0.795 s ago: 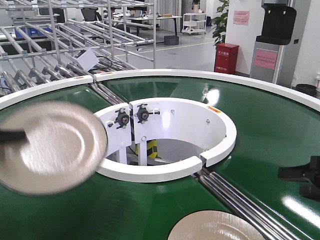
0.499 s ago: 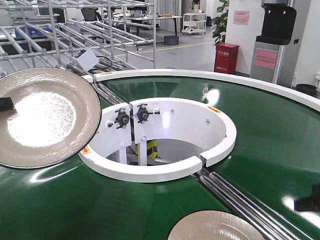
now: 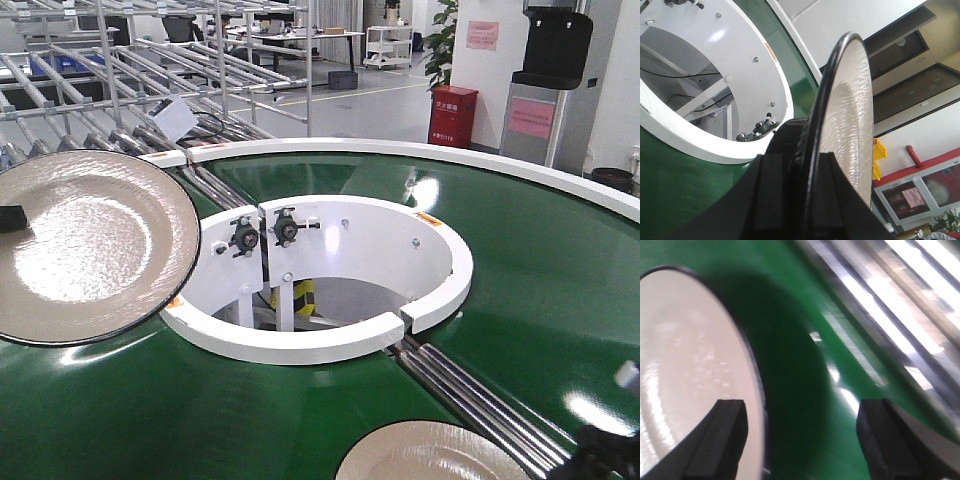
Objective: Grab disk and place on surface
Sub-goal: 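Lift both beige plates upright off the turntable toward the robot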
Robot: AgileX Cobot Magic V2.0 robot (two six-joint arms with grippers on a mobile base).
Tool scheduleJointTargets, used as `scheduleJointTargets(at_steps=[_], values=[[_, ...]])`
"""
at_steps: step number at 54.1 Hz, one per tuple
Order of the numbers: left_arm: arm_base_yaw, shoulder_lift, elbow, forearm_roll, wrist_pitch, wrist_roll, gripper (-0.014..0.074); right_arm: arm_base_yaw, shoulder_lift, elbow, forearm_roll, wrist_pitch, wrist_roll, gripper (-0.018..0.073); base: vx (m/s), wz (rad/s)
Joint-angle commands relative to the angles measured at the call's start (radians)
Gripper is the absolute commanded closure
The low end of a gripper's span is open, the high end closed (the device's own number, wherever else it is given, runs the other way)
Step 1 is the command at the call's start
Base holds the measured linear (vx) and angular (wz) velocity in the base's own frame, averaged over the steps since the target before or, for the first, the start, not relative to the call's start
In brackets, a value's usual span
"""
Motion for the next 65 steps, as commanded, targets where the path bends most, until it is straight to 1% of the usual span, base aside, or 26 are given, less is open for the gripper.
scheduleJointTargets(at_steps=[1,5,8,9,11,15,16,17,18,19,22,26,35,39,43,49,56,60,65], values=[[0.033,-0.109,-0.098,-0.145,0.107,-0.194,0.0602,0.057,0.001,-0.029,0.075,0.001,-0.043,0.0048,0.0,0.0],[0.033,-0.109,-0.098,-0.145,0.107,-0.194,0.0602,0.116,0.035,-0.029,0.103,-0.012,-0.064,0.0055,0.0,0.0],[0.033,-0.109,-0.098,-0.145,0.107,-0.194,0.0602,0.172,0.061,-0.029,0.161,-0.013,-0.103,0.0083,0.0,0.0],[0.033,-0.109,-0.098,-0.145,0.107,-0.194,0.0602,0.194,0.071,-0.029,0.188,-0.013,-0.129,0.01,0.0,0.0],[0.033,-0.109,-0.098,-0.145,0.107,-0.194,0.0602,0.227,0.087,-0.029,0.226,-0.021,-0.149,0.0137,0.0,0.0],[0.033,-0.109,-0.098,-0.145,0.107,-0.194,0.0602,0.273,0.108,-0.029,0.322,-0.053,-0.152,0.0314,0.0,0.0],[0.033,-0.109,-0.098,-0.145,0.107,-0.194,0.0602,0.282,0.11,-0.029,0.351,-0.058,-0.154,0.0387,0.0,0.0],[0.033,-0.109,-0.098,-0.145,0.107,-0.194,0.0602,0.286,0.11,-0.029,0.37,-0.064,-0.161,0.044,0.0,0.0],[0.033,-0.109,-0.098,-0.145,0.107,-0.194,0.0602,0.288,0.11,-0.029,0.398,-0.067,-0.168,0.0522,0.0,0.0],[0.033,-0.109,-0.098,-0.145,0.107,-0.194,0.0602,0.288,0.108,-0.029,0.416,-0.066,-0.181,0.0574,0.0,0.0],[0.033,-0.109,-0.098,-0.145,0.107,-0.194,0.0602,0.286,0.094,-0.029,0.483,-0.048,-0.2,0.0574,0.0,0.0],[0.033,-0.109,-0.098,-0.145,0.107,-0.194,0.0602,0.262,0.06,-0.029,0.56,0.003,-0.212,0.0573,0.0,0.0],[0.033,-0.109,-0.098,-0.145,0.107,-0.194,0.0602,0.184,-0.06,-0.029,0.74,0.124,-0.216,0.0568,0.0,0.0],[0.033,-0.109,-0.098,-0.145,0.107,-0.194,0.0602,0.145,-0.123,-0.029,0.805,0.158,-0.207,0.0568,0.0,0.0],[0.033,-0.109,-0.098,-0.145,0.107,-0.194,0.0602,0.106,-0.188,-0.029,0.842,0.172,-0.179,0.0568,0.0,0.0],[0.033,-0.109,-0.098,-0.145,0.107,-0.194,0.0602,0.045,-0.282,-0.029,0.842,0.173,-0.145,0.0568,0.0,0.0],[0.033,-0.109,-0.098,-0.145,0.107,-0.194,0.0602,-0.014,-0.373,-0.029,0.788,0.177,-0.092,0.0568,0.0,0.0],[0.033,-0.109,-0.098,-0.145,0.107,-0.194,0.0602,-0.024,-0.404,-0.029,0.739,0.167,-0.07,0.0568,0.0,0.0],[0.033,-0.109,-0.098,-0.145,0.107,-0.194,0.0602,-0.019,-0.425,-0.029,0.712,0.165,-0.048,0.0568,0.0,0.0]])
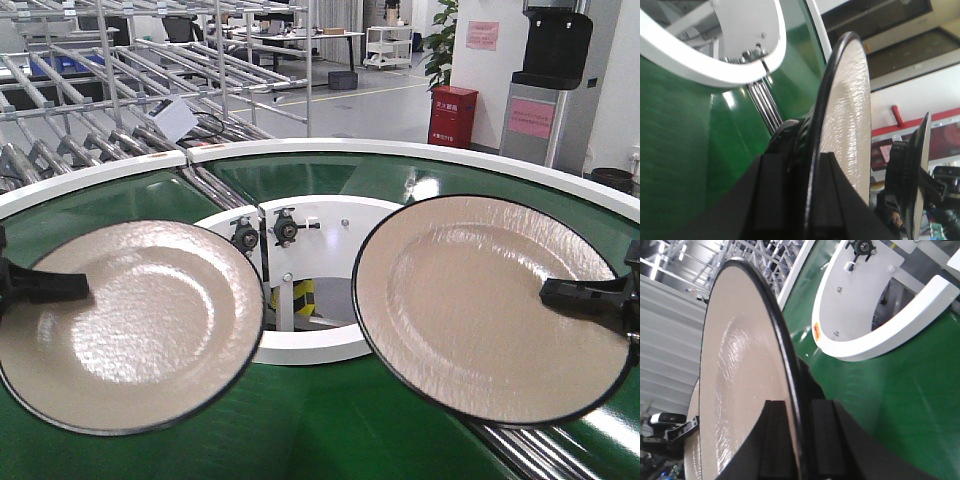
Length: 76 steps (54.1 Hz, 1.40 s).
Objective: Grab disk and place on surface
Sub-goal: 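Lift both beige plates upright off the turntable toward the robot, then hold both plates while the base drives to the metal table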
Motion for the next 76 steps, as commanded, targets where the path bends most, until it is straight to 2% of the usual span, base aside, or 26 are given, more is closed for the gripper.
scheduleJointTargets(at_steps=[1,76], values=[[0.033,-0.109,-0.098,-0.145,0.107,-0.194,0.0602,-0.003,-0.055,-0.03,0.076,0.056,0.027,0.0568,0.0,0.0],[0.033,-0.109,-0.098,-0.145,0.107,-0.194,0.0602,-0.003,-0.068,-0.03,0.081,0.042,0.027,0.0568,-0.02,-0.05]])
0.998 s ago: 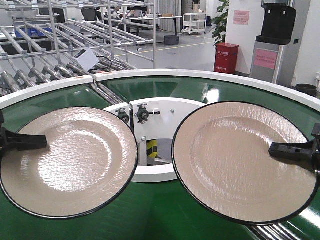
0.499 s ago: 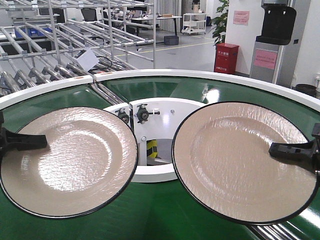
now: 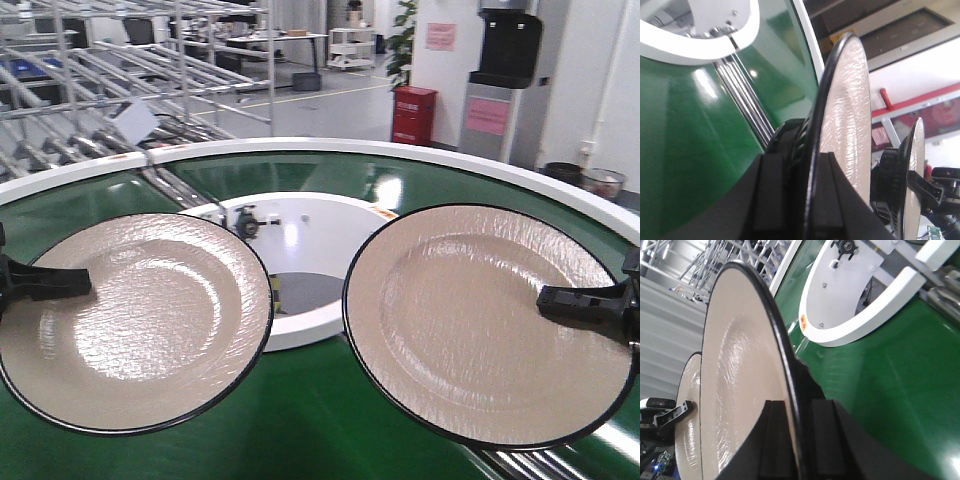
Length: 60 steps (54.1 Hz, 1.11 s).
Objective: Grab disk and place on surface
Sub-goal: 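Hold both plates while the base drives to the metal table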
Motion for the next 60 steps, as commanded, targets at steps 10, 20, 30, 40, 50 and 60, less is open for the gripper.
scheduleJointTargets(at_steps=[10,20,30,40,50,60], values=[[0.141,0.104,-0.274,-0.193,0.066,0.107,0.0602,-0.003,-0.033,-0.032,0.126,0.025,0.007,0.0568,-0.16,-0.49],[0.141,0.104,-0.274,-0.193,0.066,0.107,0.0602,-0.003,-0.033,-0.032,0.126,0.024,0.007,0.0568,-0.18,-0.63],[0.141,0.104,-0.274,-0.193,0.066,0.107,0.0602,-0.003,-0.033,-0.032,0.126,0.025,0.007,0.0568,-0.19,-0.68],[0.141,0.104,-0.274,-0.193,0.066,0.107,0.0602,-0.003,-0.033,-0.032,0.126,0.025,0.007,0.0568,-0.17,-0.65],[0.141,0.104,-0.274,-0.193,0.066,0.107,0.0602,-0.003,-0.033,-0.032,0.125,0.027,0.007,0.0568,-0.14,-0.56],[0.141,0.104,-0.274,-0.193,0.066,0.107,0.0602,-0.003,-0.033,-0.032,0.125,0.027,0.007,0.0568,-0.12,-0.46]])
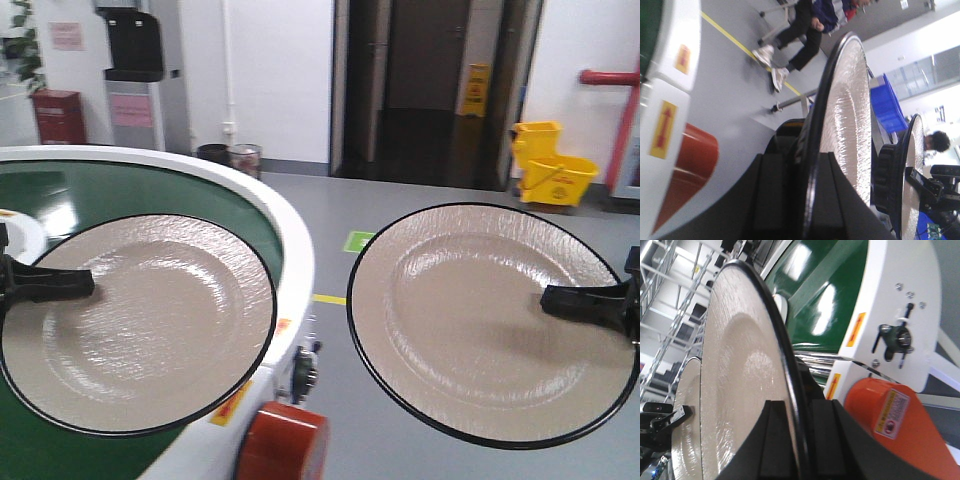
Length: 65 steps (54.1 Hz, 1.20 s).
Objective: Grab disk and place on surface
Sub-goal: 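Hold both plates while the base drives to the metal table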
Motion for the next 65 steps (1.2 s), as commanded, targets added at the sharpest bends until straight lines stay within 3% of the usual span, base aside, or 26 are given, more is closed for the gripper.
scheduleJointTargets(at_steps=[1,65], values=[[0.141,0.104,-0.274,-0.193,0.073,0.107,0.0602,-0.003,-0.033,-0.032,0.126,0.038,0.006,0.0568,-0.11,-0.43],[0.141,0.104,-0.274,-0.193,0.073,0.107,0.0602,-0.003,-0.037,-0.032,0.125,0.04,0.006,0.0568,0.02,-0.49]])
